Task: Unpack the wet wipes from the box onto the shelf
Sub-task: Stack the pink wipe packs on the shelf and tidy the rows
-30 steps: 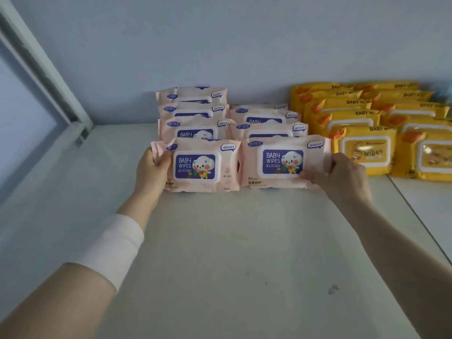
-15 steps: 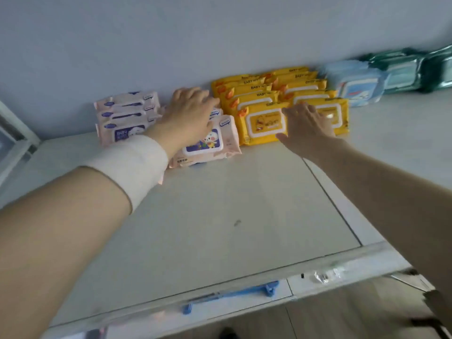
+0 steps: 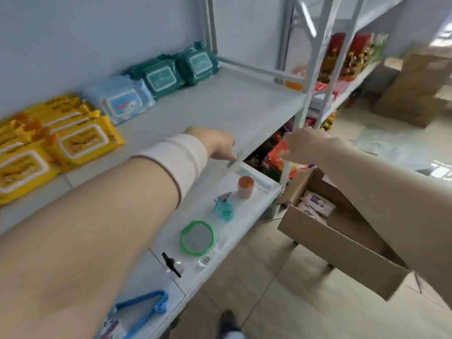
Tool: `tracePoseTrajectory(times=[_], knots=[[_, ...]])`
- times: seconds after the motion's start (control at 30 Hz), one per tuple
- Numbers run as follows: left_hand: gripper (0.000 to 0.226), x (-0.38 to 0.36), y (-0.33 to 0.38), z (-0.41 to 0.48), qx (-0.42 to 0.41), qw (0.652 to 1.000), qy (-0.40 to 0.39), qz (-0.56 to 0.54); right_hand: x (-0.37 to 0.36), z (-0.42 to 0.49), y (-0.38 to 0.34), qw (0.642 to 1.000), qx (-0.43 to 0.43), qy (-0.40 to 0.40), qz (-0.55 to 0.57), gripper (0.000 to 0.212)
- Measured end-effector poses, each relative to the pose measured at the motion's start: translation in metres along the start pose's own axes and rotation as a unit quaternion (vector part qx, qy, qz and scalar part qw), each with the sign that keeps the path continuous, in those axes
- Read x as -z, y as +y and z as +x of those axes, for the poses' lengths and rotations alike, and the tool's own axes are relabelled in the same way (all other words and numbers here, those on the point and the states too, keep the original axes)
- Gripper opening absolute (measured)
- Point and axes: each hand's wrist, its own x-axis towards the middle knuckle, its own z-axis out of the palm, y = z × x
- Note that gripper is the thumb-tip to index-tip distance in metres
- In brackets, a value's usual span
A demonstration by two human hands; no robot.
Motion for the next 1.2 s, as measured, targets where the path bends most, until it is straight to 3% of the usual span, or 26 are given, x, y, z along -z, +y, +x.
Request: tracePoseTrajectory(times=[0.17, 0.37, 0.63, 0.83, 0.93, 1.0, 1.03, 1.1, 1.13, 1.2], knots=[[0.054, 0.029, 0.110, 0.102, -0.123, 0.992, -0.029, 0.031, -0.043, 0.020, 0.112, 0.994, -0.062, -0.090, 0.013, 0.034], [0.052, 0.035, 0.215, 0.214, -0.196, 0.975, -0.085, 0.052, -0.107, 0.041, 0.228, 0.972, -0.148, -0.165, 0.075, 0.048], [0.049, -0.006, 0.332, 0.333, -0.232, 0.954, -0.180, 0.055, -0.237, 0.048, 0.325, 0.936, -0.230, -0.232, 0.130, 0.043], [0.049, -0.090, 0.383, 0.395, -0.188, 0.948, -0.257, 0.017, -0.341, 0.078, 0.327, 0.905, -0.218, -0.283, 0.233, 0.042], [0.051, -0.133, 0.395, 0.424, -0.138, 0.935, -0.322, -0.058, -0.391, 0.089, 0.307, 0.863, -0.223, -0.320, 0.320, 0.042], [0.054, -0.168, 0.403, 0.451, -0.097, 0.927, -0.338, -0.126, -0.432, 0.101, 0.290, 0.815, -0.232, -0.362, 0.389, 0.047], [0.058, -0.191, 0.407, 0.471, -0.074, 0.920, -0.345, -0.172, -0.456, 0.111, 0.283, 0.784, -0.246, -0.375, 0.430, 0.059], [0.066, -0.242, 0.420, 0.520, -0.010, 0.900, -0.344, -0.267, -0.509, 0.141, 0.271, 0.722, -0.277, -0.364, 0.520, 0.103], [0.069, -0.270, 0.427, 0.546, 0.025, 0.892, -0.332, -0.306, -0.537, 0.156, 0.265, 0.695, -0.292, -0.364, 0.546, 0.110], [0.069, -0.322, 0.439, 0.595, 0.085, 0.887, -0.287, -0.353, -0.592, 0.188, 0.256, 0.660, -0.311, -0.368, 0.577, 0.095]])
